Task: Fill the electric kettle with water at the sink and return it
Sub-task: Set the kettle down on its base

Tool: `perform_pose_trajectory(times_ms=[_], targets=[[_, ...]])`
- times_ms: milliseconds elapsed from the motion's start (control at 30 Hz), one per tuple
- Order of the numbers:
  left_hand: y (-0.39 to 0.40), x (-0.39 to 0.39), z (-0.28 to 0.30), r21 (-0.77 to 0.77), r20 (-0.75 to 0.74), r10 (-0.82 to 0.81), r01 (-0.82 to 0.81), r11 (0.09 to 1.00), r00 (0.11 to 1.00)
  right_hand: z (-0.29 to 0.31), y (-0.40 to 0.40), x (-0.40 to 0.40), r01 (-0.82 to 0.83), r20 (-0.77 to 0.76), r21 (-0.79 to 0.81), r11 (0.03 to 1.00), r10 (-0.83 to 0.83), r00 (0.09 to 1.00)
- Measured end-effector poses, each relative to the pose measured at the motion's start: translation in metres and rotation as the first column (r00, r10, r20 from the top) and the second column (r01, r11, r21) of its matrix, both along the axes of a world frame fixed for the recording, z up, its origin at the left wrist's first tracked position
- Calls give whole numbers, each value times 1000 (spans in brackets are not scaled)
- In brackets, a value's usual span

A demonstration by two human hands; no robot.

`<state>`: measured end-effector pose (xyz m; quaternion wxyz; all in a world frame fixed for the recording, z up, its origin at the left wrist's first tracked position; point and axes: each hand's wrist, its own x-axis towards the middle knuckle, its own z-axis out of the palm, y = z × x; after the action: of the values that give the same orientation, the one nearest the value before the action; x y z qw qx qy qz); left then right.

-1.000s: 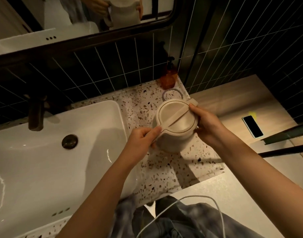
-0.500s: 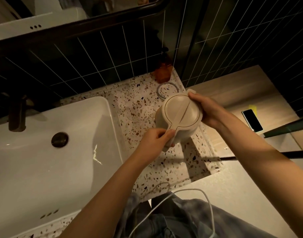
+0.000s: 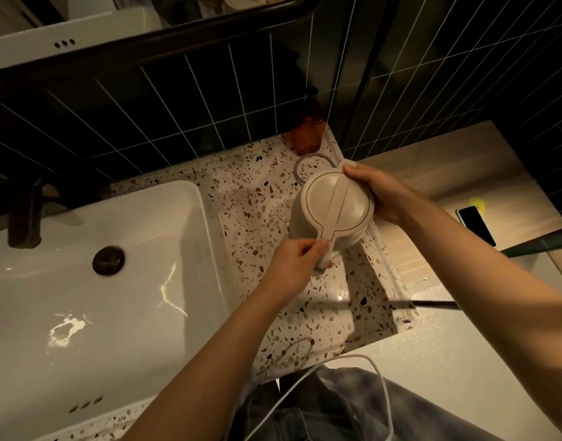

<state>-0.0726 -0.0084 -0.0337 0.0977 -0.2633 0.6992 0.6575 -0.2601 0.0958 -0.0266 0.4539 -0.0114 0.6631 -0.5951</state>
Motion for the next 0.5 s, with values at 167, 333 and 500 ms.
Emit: perform_pose_trajectory(times_ms=[167, 333, 500], targets=[[4, -1, -6, -25, 14, 3, -2, 1000, 1000, -10, 1, -2, -24, -17, 4, 1000, 25, 1000], [8, -6, -5, 1, 34, 23, -23, 1000, 999, -10, -2, -7, -61, -60, 24, 998, 62, 996], [8, -12, -8, -21, 57, 57, -56, 998, 997, -15, -10, -16, -67, -79, 56, 996, 71, 994]])
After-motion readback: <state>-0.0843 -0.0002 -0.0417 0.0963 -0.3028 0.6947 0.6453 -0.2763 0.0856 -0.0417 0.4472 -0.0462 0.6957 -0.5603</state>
